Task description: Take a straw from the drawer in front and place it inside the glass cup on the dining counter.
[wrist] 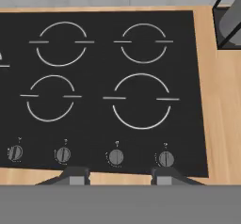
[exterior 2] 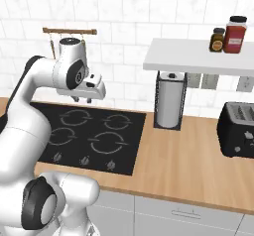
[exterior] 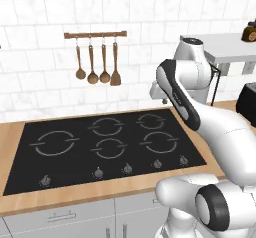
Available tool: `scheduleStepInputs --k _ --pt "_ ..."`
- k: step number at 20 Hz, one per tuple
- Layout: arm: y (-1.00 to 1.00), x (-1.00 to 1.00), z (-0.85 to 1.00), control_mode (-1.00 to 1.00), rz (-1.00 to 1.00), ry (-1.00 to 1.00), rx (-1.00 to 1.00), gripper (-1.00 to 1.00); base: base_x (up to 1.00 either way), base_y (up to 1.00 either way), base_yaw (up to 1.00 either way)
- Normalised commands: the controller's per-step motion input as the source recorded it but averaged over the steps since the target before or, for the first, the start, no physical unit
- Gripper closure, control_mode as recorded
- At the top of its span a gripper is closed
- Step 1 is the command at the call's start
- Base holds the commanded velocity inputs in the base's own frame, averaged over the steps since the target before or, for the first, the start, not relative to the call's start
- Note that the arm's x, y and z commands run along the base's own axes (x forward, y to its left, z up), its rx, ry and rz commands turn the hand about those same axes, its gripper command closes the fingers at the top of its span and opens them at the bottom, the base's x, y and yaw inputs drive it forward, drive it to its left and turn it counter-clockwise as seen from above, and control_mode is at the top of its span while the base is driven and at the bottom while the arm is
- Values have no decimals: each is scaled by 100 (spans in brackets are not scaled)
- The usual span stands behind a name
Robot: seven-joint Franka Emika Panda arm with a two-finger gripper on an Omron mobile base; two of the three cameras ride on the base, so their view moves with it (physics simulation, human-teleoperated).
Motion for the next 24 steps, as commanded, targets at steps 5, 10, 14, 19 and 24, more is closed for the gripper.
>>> scheduleStepInputs --k 5,10,14,19,24 --pt "0 0 0 100 0 0 0 -100 -24 1 0" --pt "0 0 0 100 0 0 0 -100 -95 0 0" --pt "0 0 0 100 0 0 0 -100 -40 -7 7" --pt "0 0 0 100 0 0 0 -100 0 -55 43" --pt "0 0 0 100 0 0 0 -100 0 -77 61"
